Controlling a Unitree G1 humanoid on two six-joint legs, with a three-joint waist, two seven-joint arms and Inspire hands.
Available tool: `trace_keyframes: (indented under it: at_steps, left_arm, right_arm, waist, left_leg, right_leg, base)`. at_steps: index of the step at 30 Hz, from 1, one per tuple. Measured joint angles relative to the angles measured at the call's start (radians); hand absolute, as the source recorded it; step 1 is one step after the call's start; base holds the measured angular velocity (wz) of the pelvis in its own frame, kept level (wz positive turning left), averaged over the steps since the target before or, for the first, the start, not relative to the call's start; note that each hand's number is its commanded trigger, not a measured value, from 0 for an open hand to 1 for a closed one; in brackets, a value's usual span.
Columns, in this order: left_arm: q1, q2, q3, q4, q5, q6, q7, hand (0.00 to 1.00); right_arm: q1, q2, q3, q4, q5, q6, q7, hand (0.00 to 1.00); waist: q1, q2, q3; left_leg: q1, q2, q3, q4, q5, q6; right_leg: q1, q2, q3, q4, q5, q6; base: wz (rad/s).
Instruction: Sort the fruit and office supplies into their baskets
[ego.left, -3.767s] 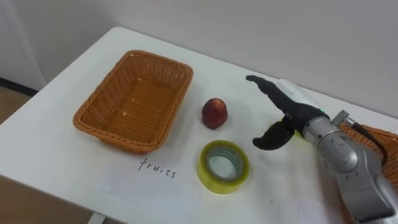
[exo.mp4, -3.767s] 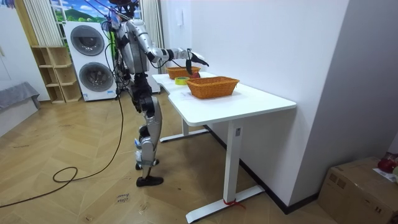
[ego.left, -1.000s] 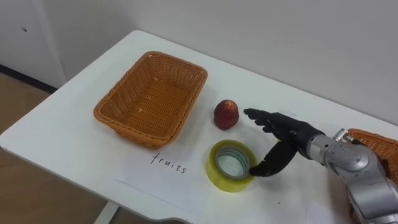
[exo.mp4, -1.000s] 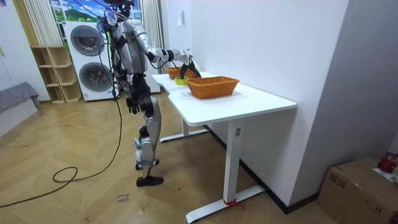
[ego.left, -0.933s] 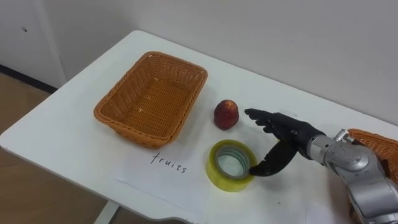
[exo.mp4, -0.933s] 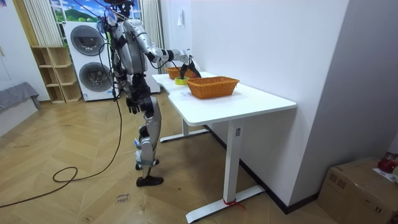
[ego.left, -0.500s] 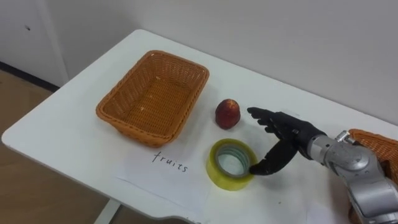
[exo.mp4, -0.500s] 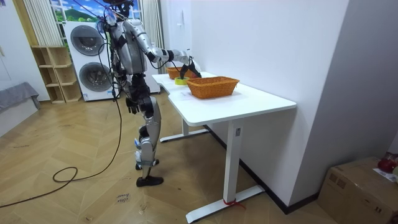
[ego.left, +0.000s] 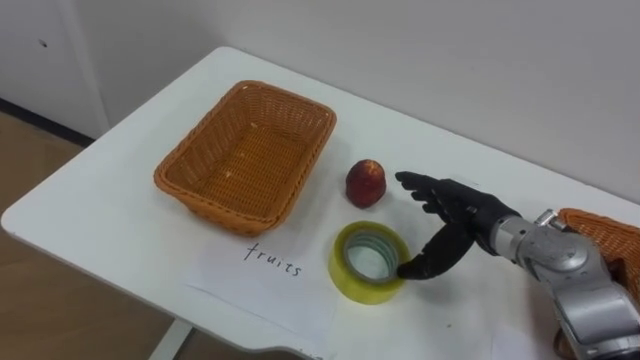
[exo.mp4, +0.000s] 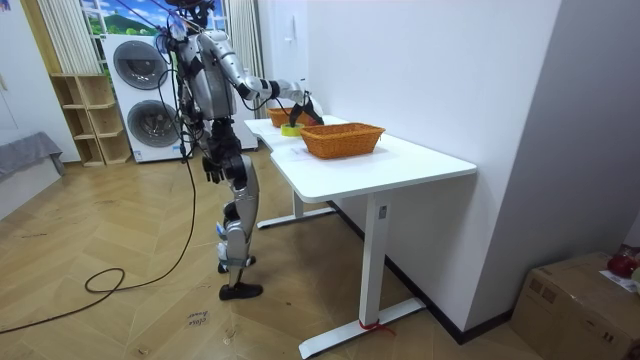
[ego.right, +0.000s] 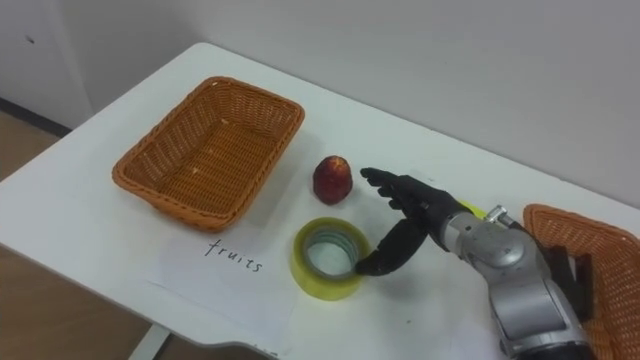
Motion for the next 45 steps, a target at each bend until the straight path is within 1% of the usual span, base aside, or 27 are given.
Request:
trace_keyframes:
  at_steps: [12, 15, 22, 31, 45]
  left_arm:
    - [0.005, -0.001, -0.002, 0.0, 0.0, 0.002, -0.005, 0.0]
    - [0.005, -0.001, -0.003, 0.0, 0.0, 0.002, -0.009, 0.0]
    - [0.01, 0.0, -0.003, 0.007, 0.0, 0.0, -0.013, 0.0]
    - [0.01, 0.0, -0.003, 0.007, -0.001, -0.002, -0.017, 0.0]
    - [0.01, 0.001, -0.003, 0.007, -0.002, 0.0, -0.024, 0.0]
  right_arm:
    - [-0.003, 0.003, 0.0, 0.0, 0.001, 0.001, 0.008, 0.0]
    - [-0.017, 0.006, 0.0, 0.0, 0.005, 0.001, 0.014, 0.0]
    - [-0.056, 0.006, 0.0, 0.0, 0.07, 0.001, 0.014, 0.0]
    - [-0.057, 0.006, 0.0, 0.0, 0.113, 0.001, 0.011, 0.0]
    - [-0.063, 0.006, 0.0, -0.001, 0.116, 0.001, 0.01, 0.0]
  waist:
    - [0.0, 0.001, 0.0005]
    - [0.0, 0.001, 0.0007]
    - [0.0, -0.002, 0.0001]
    - [-0.001, -0.011, 0.0028]
    - [0.0, -0.008, 0.0023]
  left_leg:
    - [-0.003, 0.001, 0.005, 0.007, -0.001, 0.0]
    - [-0.009, 0.001, 0.007, 0.01, -0.001, 0.0]
    - [-0.016, 0.001, 0.008, 0.013, -0.001, 0.0]
    - [-0.017, 0.001, 0.007, 0.013, -0.001, 0.0]
    - [-0.017, 0.001, 0.007, 0.013, -0.001, 0.0]
  right_leg:
    - [-0.002, 0.0, 0.005, 0.001, 0.0, 0.0]
    - [-0.007, 0.0, 0.007, 0.002, 0.0, 0.0]
    - [-0.012, 0.0, 0.006, 0.003, 0.0, 0.0]
    - [-0.012, 0.001, 0.006, 0.002, 0.0, 0.0]
    - [-0.013, 0.001, 0.009, 0.002, 0.0, 0.0]
  base:
    - [0.0]
    - [0.0]
    - [0.0]
    - [0.0]
    - [0.0]
